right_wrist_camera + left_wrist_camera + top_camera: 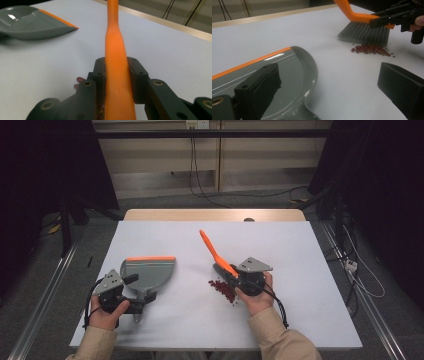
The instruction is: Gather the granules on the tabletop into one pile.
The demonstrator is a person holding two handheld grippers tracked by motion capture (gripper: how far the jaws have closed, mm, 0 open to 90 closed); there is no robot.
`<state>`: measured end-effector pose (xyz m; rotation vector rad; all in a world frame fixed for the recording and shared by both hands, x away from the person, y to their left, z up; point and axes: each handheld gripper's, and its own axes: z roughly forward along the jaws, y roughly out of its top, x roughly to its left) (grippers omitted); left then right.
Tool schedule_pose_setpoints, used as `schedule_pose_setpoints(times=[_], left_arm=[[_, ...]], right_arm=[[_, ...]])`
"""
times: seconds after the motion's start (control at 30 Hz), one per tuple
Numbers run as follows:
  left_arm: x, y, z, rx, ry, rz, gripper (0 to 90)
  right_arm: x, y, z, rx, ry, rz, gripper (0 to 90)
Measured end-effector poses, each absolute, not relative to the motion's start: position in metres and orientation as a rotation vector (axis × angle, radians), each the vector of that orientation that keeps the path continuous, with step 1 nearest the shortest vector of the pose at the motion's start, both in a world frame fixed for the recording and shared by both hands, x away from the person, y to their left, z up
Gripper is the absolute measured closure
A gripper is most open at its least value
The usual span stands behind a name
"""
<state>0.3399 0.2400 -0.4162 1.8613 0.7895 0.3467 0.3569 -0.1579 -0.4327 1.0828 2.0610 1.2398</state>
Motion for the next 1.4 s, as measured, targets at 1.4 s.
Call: schedule_pose_setpoints(times=[1.4], left_arm=[[0.342,0.242,-0.418,1.871,0.809,0.333,4.3]], right_arm=[[0.407,-0.18,-0.437,0.595,2.355,1.344,71.2]])
